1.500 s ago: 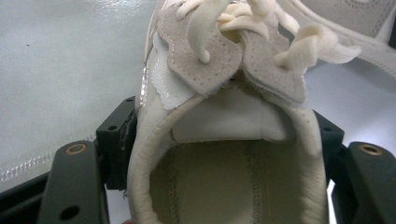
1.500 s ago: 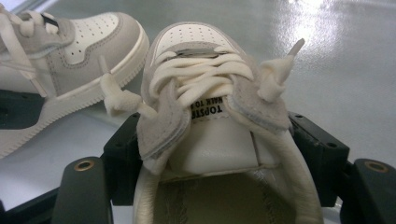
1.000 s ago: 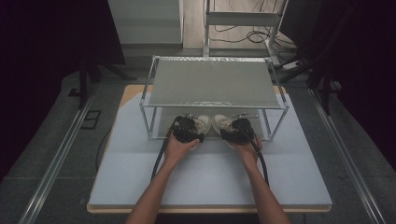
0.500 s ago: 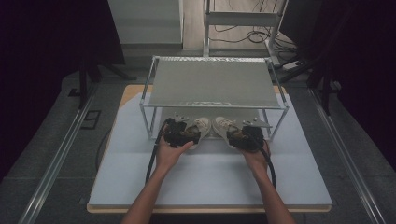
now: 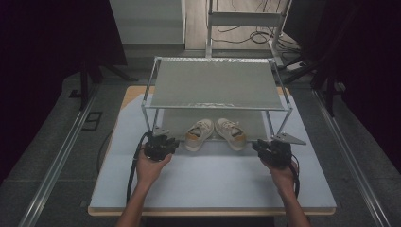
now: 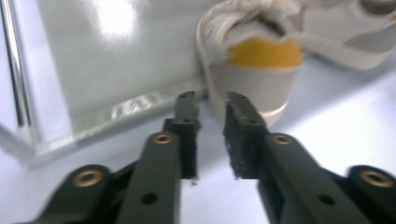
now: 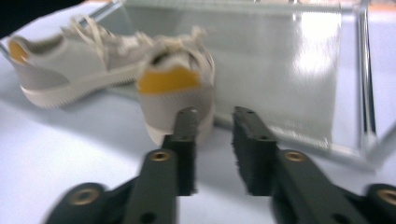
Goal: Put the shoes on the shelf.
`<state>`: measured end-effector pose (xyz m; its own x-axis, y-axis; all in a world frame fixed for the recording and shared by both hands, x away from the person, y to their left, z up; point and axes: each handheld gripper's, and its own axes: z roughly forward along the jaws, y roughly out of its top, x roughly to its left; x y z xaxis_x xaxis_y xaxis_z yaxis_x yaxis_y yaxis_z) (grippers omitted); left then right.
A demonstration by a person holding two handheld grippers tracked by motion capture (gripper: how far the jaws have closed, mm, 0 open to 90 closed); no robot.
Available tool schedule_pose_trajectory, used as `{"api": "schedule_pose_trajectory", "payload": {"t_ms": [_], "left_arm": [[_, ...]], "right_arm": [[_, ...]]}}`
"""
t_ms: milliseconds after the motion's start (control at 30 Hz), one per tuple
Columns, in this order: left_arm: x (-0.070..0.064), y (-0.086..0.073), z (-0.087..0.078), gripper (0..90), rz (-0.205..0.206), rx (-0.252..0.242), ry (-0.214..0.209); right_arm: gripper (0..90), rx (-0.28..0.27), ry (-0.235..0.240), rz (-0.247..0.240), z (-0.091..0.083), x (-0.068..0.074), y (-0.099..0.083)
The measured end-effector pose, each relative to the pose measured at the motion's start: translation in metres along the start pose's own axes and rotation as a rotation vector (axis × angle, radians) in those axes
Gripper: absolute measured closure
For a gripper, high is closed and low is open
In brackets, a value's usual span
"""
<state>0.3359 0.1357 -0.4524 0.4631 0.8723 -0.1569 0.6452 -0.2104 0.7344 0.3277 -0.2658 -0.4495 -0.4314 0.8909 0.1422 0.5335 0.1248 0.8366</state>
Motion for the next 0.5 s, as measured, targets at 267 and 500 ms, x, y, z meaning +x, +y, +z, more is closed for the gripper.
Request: {"api": "schedule_pose_trajectory", "payload": {"t_ms": [267,500], "left_arm": [[0.004,-0.009,0.018,85.3,-0.012,0.053,-0.026],[0.0,-0.007,0.028,85.1,-0.006,0.066,-0.033]], "right_arm": [[83.9,0.076,-0.005,-0.012,0.012,-0.01,-0.019],[84.4,0.104,-0.005,-0.042,0.024,0.0,-0.022]]}}
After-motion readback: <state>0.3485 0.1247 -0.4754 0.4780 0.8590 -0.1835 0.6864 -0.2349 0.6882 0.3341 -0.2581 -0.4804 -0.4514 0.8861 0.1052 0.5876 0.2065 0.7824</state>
